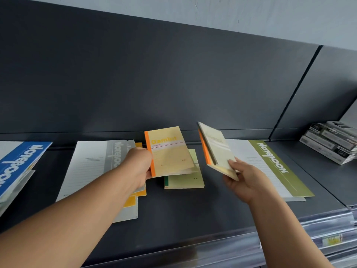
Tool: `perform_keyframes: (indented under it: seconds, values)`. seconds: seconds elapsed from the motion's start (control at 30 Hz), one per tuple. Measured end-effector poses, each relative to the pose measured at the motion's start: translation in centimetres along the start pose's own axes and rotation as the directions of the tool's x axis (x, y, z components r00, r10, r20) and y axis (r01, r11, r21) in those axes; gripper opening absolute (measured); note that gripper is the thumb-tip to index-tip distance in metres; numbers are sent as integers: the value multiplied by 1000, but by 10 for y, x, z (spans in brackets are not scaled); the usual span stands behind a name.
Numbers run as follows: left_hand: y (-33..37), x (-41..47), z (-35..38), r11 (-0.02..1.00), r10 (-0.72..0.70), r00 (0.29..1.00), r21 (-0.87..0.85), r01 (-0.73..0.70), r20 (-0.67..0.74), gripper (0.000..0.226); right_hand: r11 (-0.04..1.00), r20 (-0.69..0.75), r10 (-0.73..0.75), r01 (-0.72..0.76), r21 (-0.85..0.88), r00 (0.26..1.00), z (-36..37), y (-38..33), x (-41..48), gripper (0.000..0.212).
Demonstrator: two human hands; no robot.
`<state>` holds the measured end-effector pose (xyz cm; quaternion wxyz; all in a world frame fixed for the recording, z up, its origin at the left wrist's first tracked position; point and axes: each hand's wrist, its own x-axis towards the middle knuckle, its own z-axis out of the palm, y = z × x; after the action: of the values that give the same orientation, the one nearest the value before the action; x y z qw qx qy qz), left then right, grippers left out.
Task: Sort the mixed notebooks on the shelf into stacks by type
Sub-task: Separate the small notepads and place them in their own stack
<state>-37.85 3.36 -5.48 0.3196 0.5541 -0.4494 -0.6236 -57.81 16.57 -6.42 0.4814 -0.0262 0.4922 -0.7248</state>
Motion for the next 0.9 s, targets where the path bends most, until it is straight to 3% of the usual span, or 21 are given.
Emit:
perform_keyframes:
  seconds: [0.13, 0.27, 0.47, 0.7, 0.9]
  values:
    - [-4, -3, 4, 1000, -18, 998, 4, 18, 54, 28, 998, 158, 0, 9, -59, 987, 15, 5, -2, 27]
    - [-5, -6, 9, 1000, -23, 993, 7, 22, 115, 27, 982, 208, 56, -16, -190, 977, 24, 19, -1, 30]
    - [-5, -13, 10, 998, -26, 987, 54, 18, 157, 20, 978, 113, 24, 0, -210, 993, 19, 22, 7, 30]
    - [-2, 4, -6, 987, 55, 998, 154, -49, -35, 30, 985, -75, -87, 74, -157, 993, -5, 6, 19, 36]
    - [-11, -2, 13, 923, 124, 991, 359, -136, 54, 26, 995, -69, -94, 92, -29, 993, -4, -9, 19, 29]
